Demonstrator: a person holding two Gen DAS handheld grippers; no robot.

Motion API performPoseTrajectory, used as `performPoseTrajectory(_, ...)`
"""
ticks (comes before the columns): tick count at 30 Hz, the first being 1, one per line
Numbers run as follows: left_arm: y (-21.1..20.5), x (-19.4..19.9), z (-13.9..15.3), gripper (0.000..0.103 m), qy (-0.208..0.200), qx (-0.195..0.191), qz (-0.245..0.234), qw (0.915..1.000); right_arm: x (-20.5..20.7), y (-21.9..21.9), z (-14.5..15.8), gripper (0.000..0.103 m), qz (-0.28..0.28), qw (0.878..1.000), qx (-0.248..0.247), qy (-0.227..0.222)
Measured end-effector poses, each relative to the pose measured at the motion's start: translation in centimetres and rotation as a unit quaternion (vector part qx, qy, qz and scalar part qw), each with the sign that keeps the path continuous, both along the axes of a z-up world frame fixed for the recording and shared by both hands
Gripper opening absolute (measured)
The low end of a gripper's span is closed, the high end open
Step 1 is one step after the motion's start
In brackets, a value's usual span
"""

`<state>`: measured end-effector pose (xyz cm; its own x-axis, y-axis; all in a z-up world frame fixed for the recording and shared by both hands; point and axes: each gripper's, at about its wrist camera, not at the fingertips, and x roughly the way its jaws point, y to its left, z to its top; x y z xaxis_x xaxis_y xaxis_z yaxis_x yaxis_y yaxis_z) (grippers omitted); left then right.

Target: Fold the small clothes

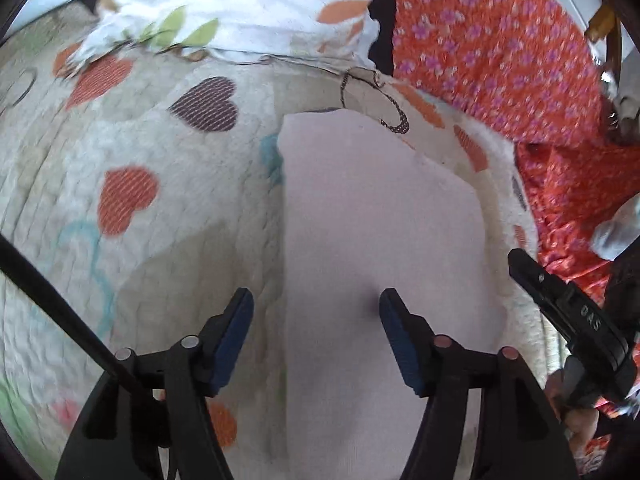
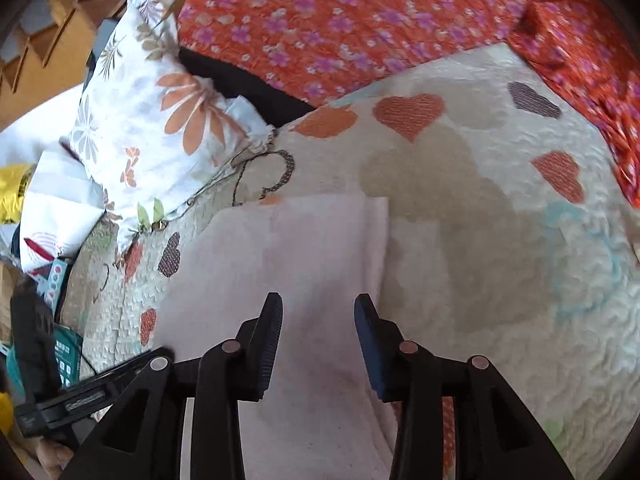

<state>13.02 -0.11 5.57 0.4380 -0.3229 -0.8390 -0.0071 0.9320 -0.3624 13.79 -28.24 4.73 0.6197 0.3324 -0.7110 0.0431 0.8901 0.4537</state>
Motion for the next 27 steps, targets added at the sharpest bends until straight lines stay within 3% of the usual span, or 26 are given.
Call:
performPoseTrajectory(5, 1.6, -6.2, 1.9, 0.075, -0.059, 0.030, 0.016, 0.9977, -2.2, 1.8, 1.0, 0.041, 0.045, 0.999, 0.004, -0.020)
performPoseTrajectory(8, 2.7, -9.7, 3.0, 0.079, -0.104, 0.057, 0.041, 0.9922, -2.7, 3.4, -1.4, 0.040, 0.071, 0.997, -0.003, 0.020)
performPoseTrajectory(10, 3.0, -11.8, 3.9, 0.083, -0.143, 0.091, 0.061, 0.9837, -3.5, 3.9, -3.5, 0.038, 0.071, 0.995, -0.019, 0.068)
performPoseTrajectory(13, 3.4, -15.2, 6.0, 0.094, -0.221, 0.169, 0.107, 0.9546, -5.7, 4.1, -3.9, 0.039, 0.075, 0.992, -0.050, 0.091)
performPoseTrajectory(14, 3.5, -16.6, 6.8, 0.100, -0.258, 0.188, 0.125, 0.9394, -6.5, 4.3, -4.0, 0.039, 0.079, 0.989, -0.068, 0.103)
performPoseTrajectory(17, 3.5, -18.9, 8.3, 0.103, -0.327, 0.198, 0.145, 0.9128, -9.4, 4.7, -3.2, 0.039, 0.098, 0.984, -0.111, 0.096)
performPoseTrajectory(19, 3.1, -19.8, 9.4, 0.103, -0.364, 0.186, 0.133, 0.9029, -11.1, 4.6, -2.4, 0.040, 0.096, 0.984, -0.123, 0.083)
performPoseTrajectory(22, 2.1, -19.1, 10.2, 0.103, -0.372, 0.179, 0.107, 0.9043, -12.7, 4.1, -0.7, 0.045, 0.086, 0.987, -0.127, 0.045)
performPoseTrajectory(27, -0.2, -17.6, 9.1, 0.103, -0.343, 0.176, 0.046, 0.9215, -13.0, 3.2, 1.6, 0.054, 0.045, 0.989, -0.141, -0.025)
